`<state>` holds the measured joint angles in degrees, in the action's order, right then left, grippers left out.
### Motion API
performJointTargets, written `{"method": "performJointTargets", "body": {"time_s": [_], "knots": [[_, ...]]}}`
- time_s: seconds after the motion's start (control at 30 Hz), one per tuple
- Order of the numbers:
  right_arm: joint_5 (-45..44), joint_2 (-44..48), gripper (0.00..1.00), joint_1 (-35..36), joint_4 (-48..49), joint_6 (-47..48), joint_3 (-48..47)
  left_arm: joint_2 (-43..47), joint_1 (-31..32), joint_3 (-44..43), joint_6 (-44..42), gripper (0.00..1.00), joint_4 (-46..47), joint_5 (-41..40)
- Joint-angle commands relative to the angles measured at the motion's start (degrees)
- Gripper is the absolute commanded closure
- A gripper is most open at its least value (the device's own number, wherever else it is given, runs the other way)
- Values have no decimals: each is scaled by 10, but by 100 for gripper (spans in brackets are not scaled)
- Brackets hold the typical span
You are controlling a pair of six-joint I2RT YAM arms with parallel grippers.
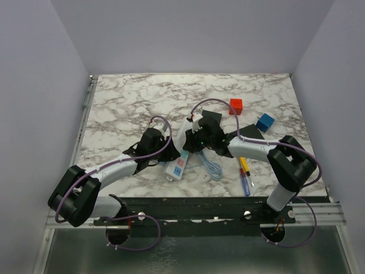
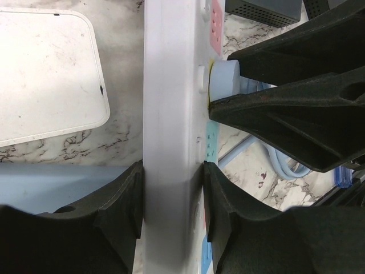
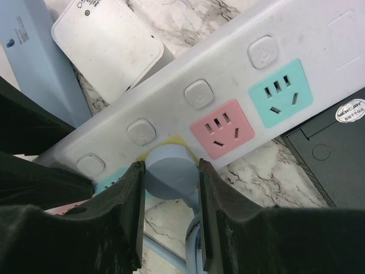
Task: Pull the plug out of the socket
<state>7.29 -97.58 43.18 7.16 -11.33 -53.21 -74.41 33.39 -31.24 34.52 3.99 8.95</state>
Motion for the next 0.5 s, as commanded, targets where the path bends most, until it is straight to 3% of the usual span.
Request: {"method": "performJointTargets", "body": {"time_s": [0.0,0.47], "knots": [[-60,8,100,-14,-23,-29,13,-11,-3,7,-23,100,-39,-43],[24,-43,100,-81,-39,-32,-32,-11,-3,12,-23,100,-39,-42]]}}
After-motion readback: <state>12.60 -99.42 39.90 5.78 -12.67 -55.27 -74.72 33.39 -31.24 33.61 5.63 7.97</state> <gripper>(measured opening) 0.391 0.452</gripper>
